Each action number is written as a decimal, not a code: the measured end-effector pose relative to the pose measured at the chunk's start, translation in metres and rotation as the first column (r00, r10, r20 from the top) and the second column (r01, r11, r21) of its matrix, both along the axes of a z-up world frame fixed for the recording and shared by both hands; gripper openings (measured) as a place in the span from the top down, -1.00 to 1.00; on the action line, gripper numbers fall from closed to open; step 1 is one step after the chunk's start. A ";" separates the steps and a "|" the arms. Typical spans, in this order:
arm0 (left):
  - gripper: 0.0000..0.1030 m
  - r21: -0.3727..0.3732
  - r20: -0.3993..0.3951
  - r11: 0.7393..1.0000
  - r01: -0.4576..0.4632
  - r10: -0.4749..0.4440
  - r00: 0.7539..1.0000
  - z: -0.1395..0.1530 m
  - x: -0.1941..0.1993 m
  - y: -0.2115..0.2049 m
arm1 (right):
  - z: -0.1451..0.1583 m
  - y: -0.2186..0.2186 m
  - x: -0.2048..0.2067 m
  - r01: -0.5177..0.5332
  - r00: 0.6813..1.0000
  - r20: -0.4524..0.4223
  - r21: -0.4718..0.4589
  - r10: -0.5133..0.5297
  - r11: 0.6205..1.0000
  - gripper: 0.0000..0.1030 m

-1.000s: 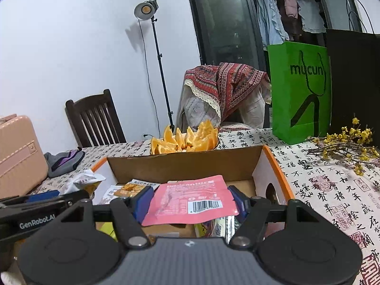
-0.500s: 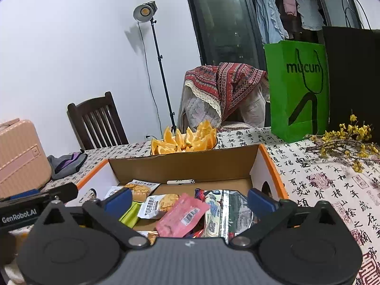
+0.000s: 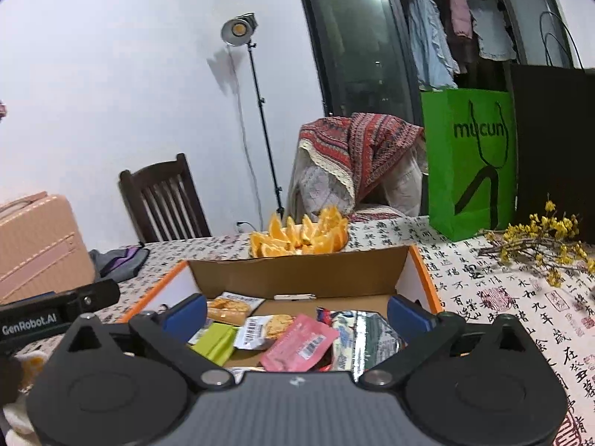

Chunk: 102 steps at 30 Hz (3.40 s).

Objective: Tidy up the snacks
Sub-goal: 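Carry both packets over the box and release them inside, then move both grippers back to the pile and grasp a pumpkin-seed crisp packet with the right, then lift the crisp packet with the right gripper while the left grasps another crisp packet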

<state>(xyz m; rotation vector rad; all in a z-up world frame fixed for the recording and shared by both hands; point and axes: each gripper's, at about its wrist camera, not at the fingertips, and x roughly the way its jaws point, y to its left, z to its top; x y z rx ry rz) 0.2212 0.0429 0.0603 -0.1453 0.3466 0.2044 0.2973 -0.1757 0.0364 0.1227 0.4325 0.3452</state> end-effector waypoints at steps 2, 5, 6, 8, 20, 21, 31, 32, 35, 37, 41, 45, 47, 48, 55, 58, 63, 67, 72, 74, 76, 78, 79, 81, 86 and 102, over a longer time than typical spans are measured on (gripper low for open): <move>-1.00 -0.008 -0.010 1.000 0.000 0.000 1.000 0.003 -0.006 0.002 | 0.005 0.001 -0.008 -0.015 1.000 0.006 -0.003 0.015 1.000 -1.00; -1.00 -0.013 -0.021 1.000 0.006 -0.006 1.000 0.004 -0.017 0.006 | 0.007 0.003 -0.019 -0.037 0.999 0.000 -0.014 0.037 0.999 -1.00; -1.00 -0.010 -0.023 1.000 0.005 -0.005 1.000 0.004 -0.021 0.007 | 0.007 0.004 -0.022 -0.043 0.999 -0.006 -0.021 0.043 0.999 -1.00; -1.00 -0.006 -0.028 1.000 0.003 -0.003 1.000 0.002 -0.028 0.009 | 0.005 0.005 -0.029 -0.056 0.998 -0.019 -0.031 0.056 0.998 -1.00; -1.00 -0.002 -0.094 1.000 -0.001 0.001 0.996 -0.019 -0.073 0.032 | -0.013 0.018 -0.072 -0.130 0.988 -0.096 -0.099 0.121 0.987 -1.00; -1.00 -0.001 -0.101 1.000 -0.001 0.001 0.995 -0.022 -0.077 0.034 | -0.015 0.020 -0.075 -0.143 0.986 -0.105 -0.105 0.132 0.984 -1.00; -1.00 0.004 -0.154 1.000 -0.017 0.017 0.988 -0.041 -0.105 0.052 | -0.044 0.048 -0.082 -0.192 0.963 -0.223 -0.164 0.153 0.968 -0.94; -1.00 0.002 -0.158 1.000 -0.020 0.020 0.987 -0.042 -0.108 0.055 | -0.047 0.050 -0.081 -0.194 0.960 -0.234 -0.170 0.152 0.966 -0.90; -1.00 -0.005 -0.168 1.000 -0.029 0.027 0.985 -0.047 -0.114 0.061 | -0.055 0.052 -0.078 -0.184 0.956 -0.263 -0.187 0.131 0.965 -0.78; -1.00 -0.007 -0.174 0.999 -0.032 0.030 0.984 -0.050 -0.117 0.063 | -0.059 0.054 -0.074 -0.182 0.953 -0.277 -0.190 0.125 0.965 -0.65; -1.00 -0.012 -0.189 0.999 -0.035 0.032 0.981 -0.055 -0.119 0.067 | -0.064 0.056 -0.073 -0.187 0.949 -0.290 -0.197 0.125 0.962 -0.20; -1.00 -0.024 -0.201 0.999 -0.031 0.025 0.979 -0.057 -0.120 0.070 | -0.062 0.055 -0.076 -0.174 0.954 -0.276 -0.192 0.117 0.966 -0.18; -1.00 -0.021 -0.205 1.000 -0.020 0.015 0.979 -0.058 -0.119 0.070 | -0.060 0.052 -0.078 -0.164 0.958 -0.265 -0.181 0.113 0.970 -0.16; -1.00 -0.019 -0.209 1.000 -0.014 0.010 0.978 -0.059 -0.118 0.069 | -0.058 0.050 -0.079 -0.159 0.960 -0.257 -0.173 0.111 0.972 -0.15; -1.00 0.002 -0.255 0.998 0.059 -0.057 0.965 -0.067 -0.102 0.064 | -0.048 0.036 -0.089 -0.100 0.976 -0.208 -0.134 0.071 0.986 -0.15; -1.00 0.002 -0.296 0.996 0.095 -0.090 0.951 -0.073 -0.089 0.061 | -0.045 0.026 -0.096 -0.076 0.980 -0.193 -0.117 0.052 0.990 -0.15; -1.00 0.013 -0.337 0.992 0.128 -0.116 0.934 -0.083 -0.073 0.056 | -0.045 0.007 -0.105 -0.037 0.983 -0.181 -0.099 0.018 0.994 -0.15; -1.00 0.015 -0.354 0.993 0.120 -0.107 0.929 -0.090 -0.066 0.052 | -0.047 -0.008 -0.110 -0.011 0.982 -0.186 -0.079 -0.004 0.997 -0.15; -1.00 0.020 -0.366 0.994 0.108 -0.093 0.926 -0.094 -0.060 0.048 | -0.050 -0.020 -0.115 0.007 0.983 -0.185 -0.065 -0.019 0.998 -0.15; -0.99 0.025 -0.376 0.995 0.099 -0.082 0.923 -0.096 -0.058 0.048 | -0.050 -0.023 -0.117 0.013 0.983 -0.182 -0.059 -0.023 0.998 -0.15; -0.89 0.026 -0.383 0.995 0.100 -0.082 0.920 -0.097 -0.056 0.048 | -0.051 -0.025 -0.118 0.017 0.983 -0.182 -0.052 -0.026 0.999 -0.15; -0.73 0.028 -0.377 0.993 0.111 -0.092 0.922 -0.096 -0.056 0.047 | -0.051 -0.027 -0.119 0.019 0.983 -0.183 -0.047 -0.027 0.999 -0.15; -0.66 0.027 -0.372 0.993 0.118 -0.099 0.923 -0.096 -0.057 0.046 | -0.051 -0.028 -0.119 0.019 0.983 -0.183 -0.044 -0.027 0.999 -0.15; -0.36 0.026 -0.361 0.990 0.137 -0.118 0.925 -0.094 -0.058 0.044 | -0.052 -0.029 -0.120 0.018 0.982 -0.185 -0.042 -0.026 0.999 -0.15; -0.07 0.020 -0.342 0.987 0.161 -0.144 0.928 -0.093 -0.060 0.041 | -0.054 -0.031 -0.122 0.015 0.982 -0.187 -0.033 -0.021 0.999 -0.15; 0.00 0.039 -0.224 0.988 0.148 -0.135 0.965 -0.062 -0.085 0.033 | -0.045 -0.036 -0.126 0.003 0.988 -0.154 -0.008 -0.004 1.000 -0.15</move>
